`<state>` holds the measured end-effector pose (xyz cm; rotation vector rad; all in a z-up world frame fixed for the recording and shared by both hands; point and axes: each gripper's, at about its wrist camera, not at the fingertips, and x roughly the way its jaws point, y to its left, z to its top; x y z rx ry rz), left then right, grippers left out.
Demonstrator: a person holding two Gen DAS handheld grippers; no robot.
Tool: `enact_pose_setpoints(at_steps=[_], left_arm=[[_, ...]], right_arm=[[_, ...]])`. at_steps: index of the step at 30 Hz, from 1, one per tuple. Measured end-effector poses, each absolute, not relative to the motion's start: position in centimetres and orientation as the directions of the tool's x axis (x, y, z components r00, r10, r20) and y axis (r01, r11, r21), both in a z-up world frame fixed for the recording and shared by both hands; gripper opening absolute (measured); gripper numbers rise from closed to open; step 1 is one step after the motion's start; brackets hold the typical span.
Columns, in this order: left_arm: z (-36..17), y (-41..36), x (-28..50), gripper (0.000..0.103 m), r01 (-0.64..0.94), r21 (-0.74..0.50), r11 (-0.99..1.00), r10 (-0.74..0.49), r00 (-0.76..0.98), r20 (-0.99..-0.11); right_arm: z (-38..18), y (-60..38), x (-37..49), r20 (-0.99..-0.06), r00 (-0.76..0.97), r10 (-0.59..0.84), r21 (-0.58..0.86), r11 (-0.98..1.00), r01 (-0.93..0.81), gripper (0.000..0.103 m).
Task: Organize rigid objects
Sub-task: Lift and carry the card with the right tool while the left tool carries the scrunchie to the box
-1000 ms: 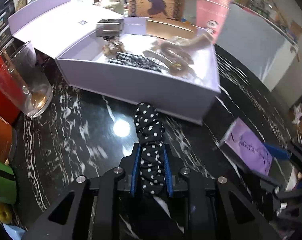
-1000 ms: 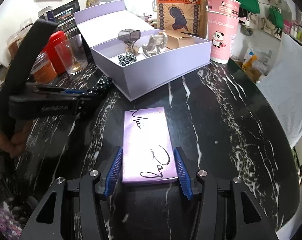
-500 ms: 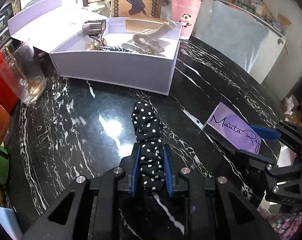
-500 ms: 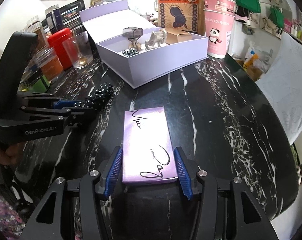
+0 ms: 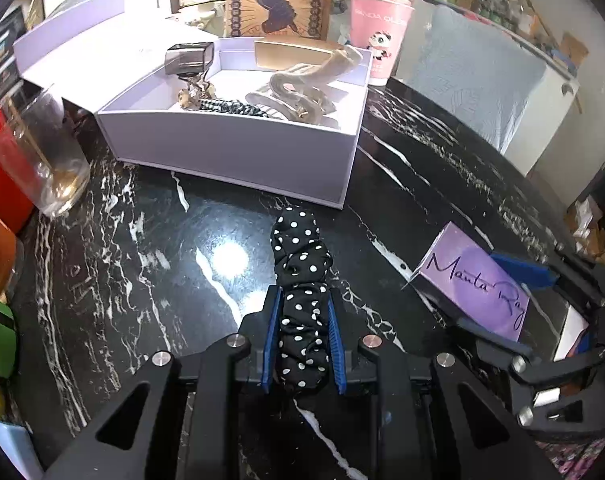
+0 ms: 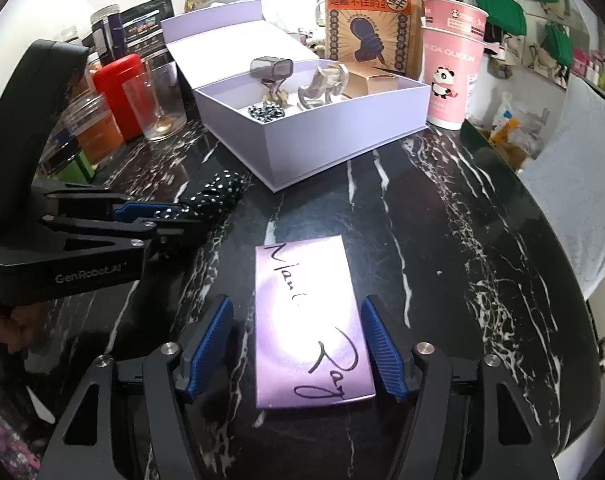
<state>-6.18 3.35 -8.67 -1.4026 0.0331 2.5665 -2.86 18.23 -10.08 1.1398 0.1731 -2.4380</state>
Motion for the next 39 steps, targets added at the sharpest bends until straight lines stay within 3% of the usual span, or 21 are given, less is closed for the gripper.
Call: enact_pose_setpoints(at_steps=[5,17,39], left_arm=[[-8.7,2.3,-6.4,0.018,-0.156,-0.171,-0.973,0.228,-0.511,-0.829],[-8.3,2.1,-5.6,0.018,-0.170,-0.193,-0.966,0.252,-0.479,-0.841],[-4.9,2.2,-5.1,0.018,-0.196,-0.177,-0.965,0.257,-0.548,-0.796]], right_arm=[[-10.0,18.6,-3.4,-0.756,-0.561,-0.338,0.088,-0.901,0.424,0.052],[-9.5,18.9,-3.6,-0.751,-0.531,-0.392,0.171,-0.893,0.417,0.052],[-6.8,17.6,-3.2,-0.717,-0.548,-0.431,0.140,-0.859,0.492,0.052]])
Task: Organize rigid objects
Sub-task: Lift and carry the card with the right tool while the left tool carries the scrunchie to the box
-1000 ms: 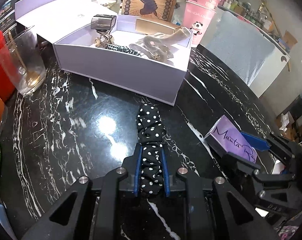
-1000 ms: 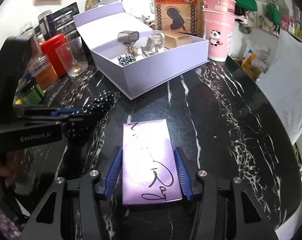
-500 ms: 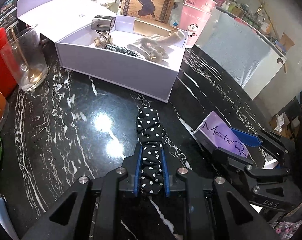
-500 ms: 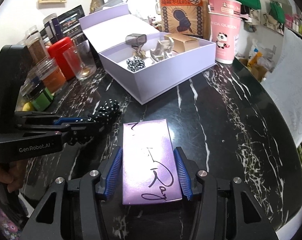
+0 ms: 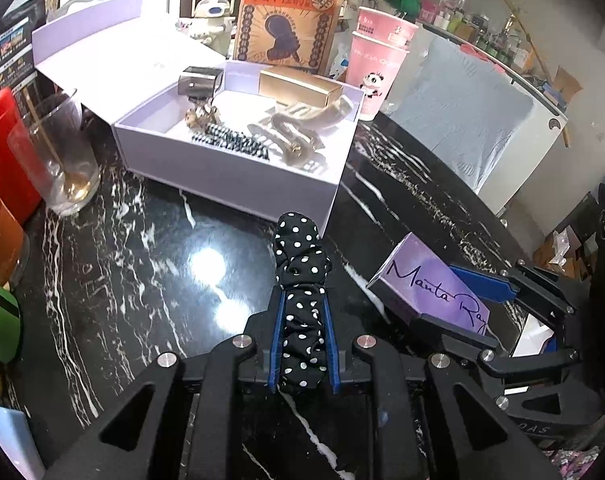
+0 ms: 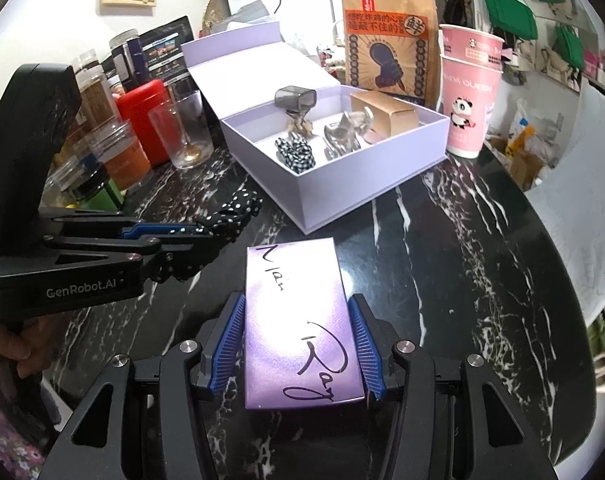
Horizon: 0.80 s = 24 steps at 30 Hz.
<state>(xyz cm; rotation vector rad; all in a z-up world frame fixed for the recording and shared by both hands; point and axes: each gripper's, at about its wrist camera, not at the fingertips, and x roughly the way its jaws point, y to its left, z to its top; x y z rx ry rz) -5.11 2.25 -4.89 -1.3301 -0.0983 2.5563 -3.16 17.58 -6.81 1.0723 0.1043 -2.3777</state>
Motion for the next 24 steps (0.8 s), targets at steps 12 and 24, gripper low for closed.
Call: enact_pose_setpoints(at_steps=[12,24], left_arm=[[-2.4,2.9,-5.7,0.018,-0.223,-0.163,-0.961,0.265,-0.583,-0.768],[0.3,3.4,-7.2,0.018,-0.239,-0.153,-0.959,0.271,-0.617,-0.739]], right_arm=[[-5.0,17.5,-3.6,-0.700,-0.559,-0.444,0.130,-0.850,0.511,0.052],[-2.2,17.3,-5.0,-0.663,-0.588,-0.463,0.094,-0.831,0.548,0.052]])
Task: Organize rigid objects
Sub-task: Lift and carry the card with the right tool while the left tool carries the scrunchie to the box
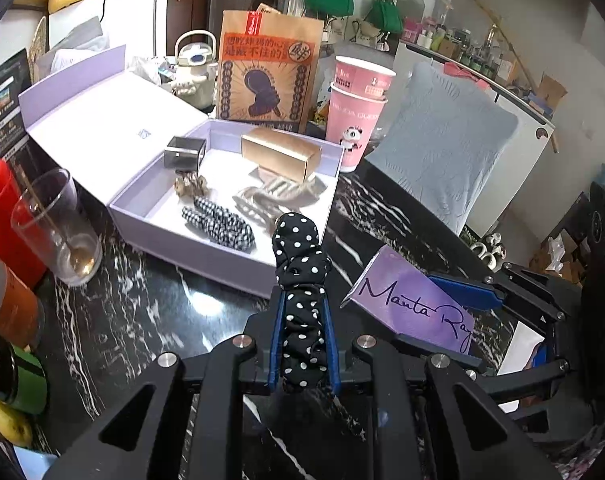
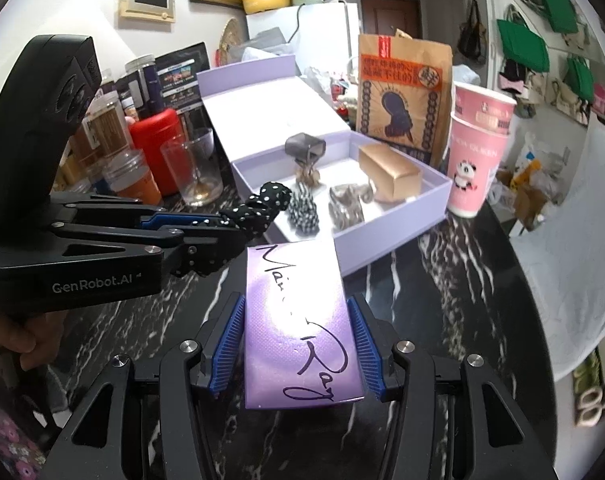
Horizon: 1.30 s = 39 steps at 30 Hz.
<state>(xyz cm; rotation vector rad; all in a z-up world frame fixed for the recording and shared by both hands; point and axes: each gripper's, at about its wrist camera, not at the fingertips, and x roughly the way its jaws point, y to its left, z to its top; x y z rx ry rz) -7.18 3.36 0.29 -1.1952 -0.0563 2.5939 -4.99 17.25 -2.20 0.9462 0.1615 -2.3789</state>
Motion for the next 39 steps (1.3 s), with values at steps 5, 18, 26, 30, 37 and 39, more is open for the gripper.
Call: enact_pose_setpoints(at_steps=[5,18,26,30,37,39], left_arm=[[1.3,3.3,-8.2,0.018,-0.235,-0.154,-0.960,0.271,-0.632,-0.726],[3.7,3.2,-11.7,0.018,-0.247,-0.118,-0.962,0.257,-0.665,-0.701],[5.0,2.9,-14.5,0.018,-0.260,-0.103,-0.960,0.258,-0.684,-0.683],[5.4,2.7,-16.0,0.018,-0.264,-0.087,-0.961,0.251,-0.691,-0.678],[5.8,2.0,-18.5,0.018,-0.256,-0.055,-0.965,0.225,-0.704,-0.674],[6.0,1.7,-19.3,0.018,-0.253,-0.051,-0.966,0.220,-0.709,-0.670]], right_arm=[[-1.0,17.2,-6.1,-0.651,-0.602,-0.463,0.066,-0.824,0.563,0.052],[1.5,16.7,-9.5,-0.616,-0.628,-0.476,0.032,-0.812,0.583,0.052],[2.8,16.7,-12.4,-0.597,-0.648,-0.473,0.021,-0.817,0.576,0.052],[3.3,16.7,-14.0,-0.593,-0.653,-0.470,0.022,-0.821,0.571,0.052],[3.9,16.4,-17.0,-0.589,-0.661,-0.465,0.020,-0.826,0.563,0.052],[4.1,16.3,-18.0,-0.590,-0.664,-0.460,0.019,-0.830,0.558,0.052]])
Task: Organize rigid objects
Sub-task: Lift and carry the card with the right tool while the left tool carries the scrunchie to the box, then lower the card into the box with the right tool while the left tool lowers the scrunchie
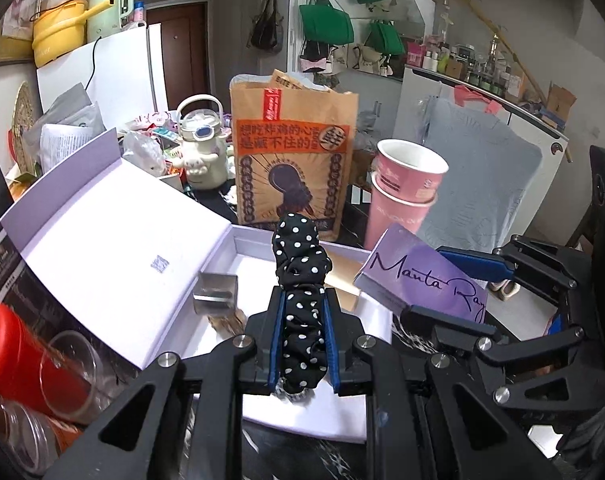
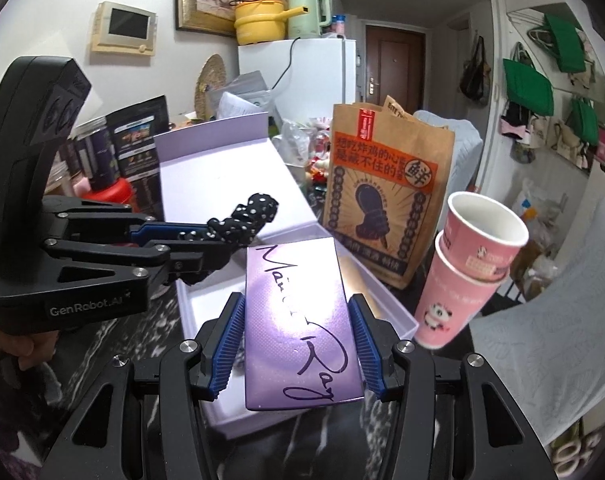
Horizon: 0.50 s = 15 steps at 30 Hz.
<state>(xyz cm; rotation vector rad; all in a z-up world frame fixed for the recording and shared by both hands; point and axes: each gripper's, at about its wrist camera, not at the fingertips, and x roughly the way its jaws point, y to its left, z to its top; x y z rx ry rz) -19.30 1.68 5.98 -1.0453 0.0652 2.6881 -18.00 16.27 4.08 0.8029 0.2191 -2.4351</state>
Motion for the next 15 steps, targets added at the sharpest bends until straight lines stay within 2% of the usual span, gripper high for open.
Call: enact_pose_setpoints(at_steps=[15], left_arm=[[2.9,0.3,-24.4,0.018,-0.220,-0.076,-0.972,0.207,-0.669,-0.713]], right_arm=[[2.7,14.9,-24.4,-0.619,-0.672,-0.407,-0.036,-0.840,0.542,0.052]])
